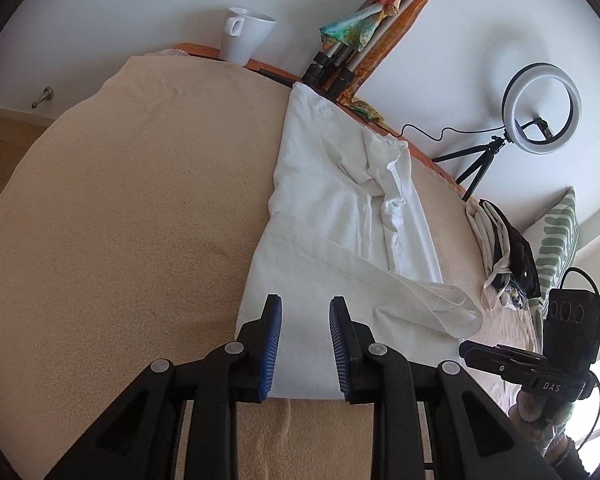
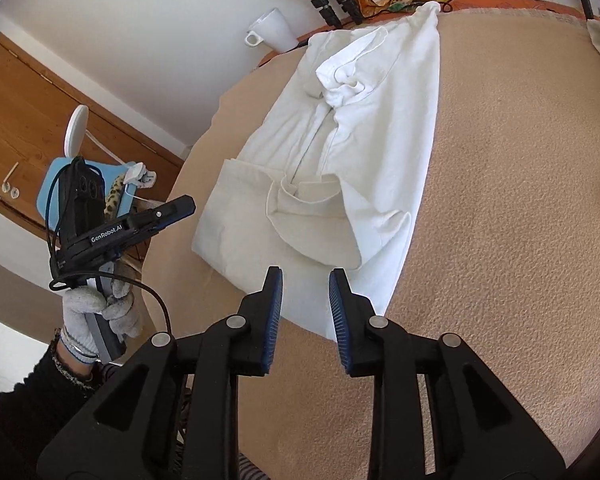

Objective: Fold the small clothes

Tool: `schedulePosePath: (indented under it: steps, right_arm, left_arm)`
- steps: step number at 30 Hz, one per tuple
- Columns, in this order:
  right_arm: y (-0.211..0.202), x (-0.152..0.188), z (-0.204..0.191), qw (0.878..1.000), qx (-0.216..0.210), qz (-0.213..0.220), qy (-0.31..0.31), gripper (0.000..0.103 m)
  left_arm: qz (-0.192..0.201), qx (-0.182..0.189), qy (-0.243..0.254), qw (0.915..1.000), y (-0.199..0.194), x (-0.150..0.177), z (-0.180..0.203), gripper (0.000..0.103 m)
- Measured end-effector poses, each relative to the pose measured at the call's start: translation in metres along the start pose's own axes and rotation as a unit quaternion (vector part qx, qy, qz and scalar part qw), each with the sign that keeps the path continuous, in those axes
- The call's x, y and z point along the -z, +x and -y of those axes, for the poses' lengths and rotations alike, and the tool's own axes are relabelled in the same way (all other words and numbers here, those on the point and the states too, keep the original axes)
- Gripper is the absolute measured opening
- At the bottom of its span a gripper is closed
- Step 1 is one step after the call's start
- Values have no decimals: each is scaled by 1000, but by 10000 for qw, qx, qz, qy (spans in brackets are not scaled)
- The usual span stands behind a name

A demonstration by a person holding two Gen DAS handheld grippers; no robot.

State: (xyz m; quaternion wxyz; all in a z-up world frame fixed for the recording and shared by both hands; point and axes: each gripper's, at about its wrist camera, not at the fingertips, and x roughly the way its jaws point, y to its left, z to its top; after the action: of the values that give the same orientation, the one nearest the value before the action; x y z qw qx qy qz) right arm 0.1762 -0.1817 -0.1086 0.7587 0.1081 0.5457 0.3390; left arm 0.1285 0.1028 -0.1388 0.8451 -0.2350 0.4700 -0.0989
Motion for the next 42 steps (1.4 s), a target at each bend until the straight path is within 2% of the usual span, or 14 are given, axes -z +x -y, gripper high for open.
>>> schedulePosePath:
  steps: [3,6,8,10,13,16,21,25,30,34,42]
  right_arm:
    - [15,0,0,9998,-43,-197,-61,27]
    - [20,-10,5,9999,104,-122,-24,27]
    - [22,-18,10,9999,56,8,142,27]
    - [20,-29,17,9989,208,260,326,27]
    - [12,-44,29,9927,854,626,583,27]
    - [1,-51,33,9904,919,813,630,27]
    - [-8,-57,25,9905,934,901,451,28]
    - [-6,-66,25,9900,1037,891,356,41]
    - [-9,-88,37,9885,1084,992,347,41]
    - [-9,-112,56,9862,1222,1049,388,41]
    - [12,-174,101,9867,1043,1006,729,41]
  left_arm:
    - [-128,-5,38,9999,12,3,5,22]
    - [-247,-54,97,9996,25,1,8,22]
    - [-262,-86,109,9996,32,-1,9,22]
    - [-158,-211,170,9995,34,-5,10,22]
    - [158,-679,420,9967,32,-16,12,22]
    - [423,-924,469,9937,28,-27,9,22]
    - [620,-823,543,9932,26,-51,10,32]
    - [683,-514,436,9954,29,-78,13,37]
    - [666,-244,425,9966,43,-114,13,51]
    - [441,-147,361,9983,66,-142,6,54]
    - [221,61,-7,9997,122,-199,-14,55]
